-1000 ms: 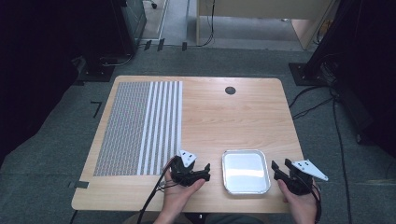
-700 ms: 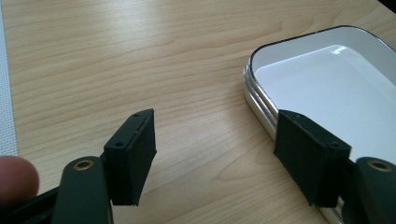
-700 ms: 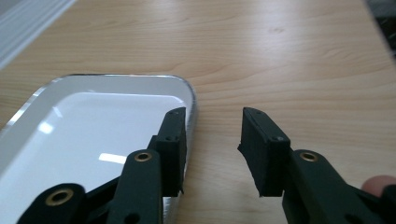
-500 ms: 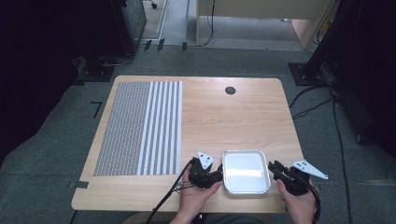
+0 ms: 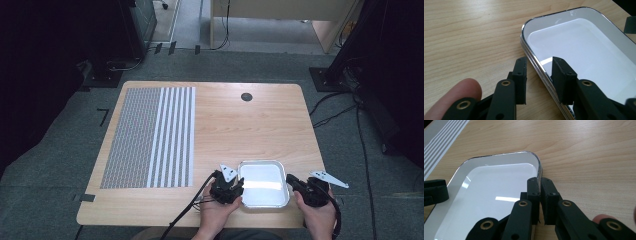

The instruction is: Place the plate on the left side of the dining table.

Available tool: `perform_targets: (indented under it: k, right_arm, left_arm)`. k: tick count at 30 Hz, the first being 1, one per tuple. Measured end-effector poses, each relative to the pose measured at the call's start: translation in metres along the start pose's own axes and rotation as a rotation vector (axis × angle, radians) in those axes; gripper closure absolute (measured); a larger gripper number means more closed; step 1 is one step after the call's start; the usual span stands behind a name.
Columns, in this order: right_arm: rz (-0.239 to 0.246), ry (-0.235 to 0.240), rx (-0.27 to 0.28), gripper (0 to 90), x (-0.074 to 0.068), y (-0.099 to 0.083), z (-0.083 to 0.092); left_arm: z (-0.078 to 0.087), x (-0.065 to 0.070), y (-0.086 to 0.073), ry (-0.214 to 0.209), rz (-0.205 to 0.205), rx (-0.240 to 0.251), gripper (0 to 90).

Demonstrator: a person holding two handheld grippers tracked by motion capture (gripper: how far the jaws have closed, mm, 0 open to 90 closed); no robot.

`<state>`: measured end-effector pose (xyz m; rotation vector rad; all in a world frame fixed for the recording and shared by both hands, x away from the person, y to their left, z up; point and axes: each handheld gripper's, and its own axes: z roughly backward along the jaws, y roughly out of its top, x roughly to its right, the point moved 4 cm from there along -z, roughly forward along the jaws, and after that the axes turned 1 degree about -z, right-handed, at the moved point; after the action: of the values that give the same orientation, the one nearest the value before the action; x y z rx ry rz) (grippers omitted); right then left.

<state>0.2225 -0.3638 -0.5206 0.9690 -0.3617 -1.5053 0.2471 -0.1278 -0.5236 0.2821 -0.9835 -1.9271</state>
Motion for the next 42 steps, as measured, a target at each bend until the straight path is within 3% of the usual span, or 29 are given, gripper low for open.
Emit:
perform_targets:
  k: [4, 7, 12, 17, 19, 23, 28, 35, 40, 42]
  right_arm:
    - [-0.03, 0.003, -0.001, 87.2, 0.0, 0.0, 0.0]
    - [-0.119, 0.06, -0.035, 86.4, 0.002, -0.001, -0.001]
    - [-0.149, 0.077, -0.046, 89.9, 0.005, -0.002, -0.001]
    - [-0.135, 0.051, -0.049, 89.8, 0.002, -0.002, -0.001]
    - [-0.095, 0.041, -0.045, 89.0, -0.001, -0.004, 0.0]
    - [-0.059, 0.016, -0.049, 89.2, -0.005, -0.004, 0.0]
    - [-0.067, 0.005, -0.028, 90.0, -0.007, -0.002, 0.004]
    - [-0.087, 0.004, 0.027, 90.0, -0.01, 0.003, 0.015]
    - [-0.073, -0.027, 0.021, 89.9, -0.005, 0.002, 0.016]
    - [-0.076, -0.018, 0.023, 87.1, -0.005, 0.001, 0.016]
  left_arm:
    - [-0.002, 0.003, -0.001, 0.0, -0.015, -0.011, 70.7]
    - [-0.002, 0.004, -0.001, 0.005, -0.018, -0.006, 71.0]
    - [-0.003, 0.004, -0.001, 0.001, -0.022, -0.009, 72.8]
    - [-0.003, 0.002, 0.001, 0.005, -0.027, -0.01, 74.2]
    - [-0.004, 0.001, 0.002, 0.007, -0.028, -0.013, 74.8]
    - [-0.004, 0.001, 0.002, 0.014, -0.034, -0.012, 75.2]
    - [-0.006, 0.001, 0.001, 0.012, -0.036, -0.016, 75.0]
    - [-0.003, 0.005, 0.001, -0.005, -0.039, 0.004, 66.1]
    - [-0.002, 0.006, 0.001, -0.014, -0.043, 0.009, 61.6]
    - [-0.003, 0.007, 0.001, -0.015, -0.044, 0.008, 61.1]
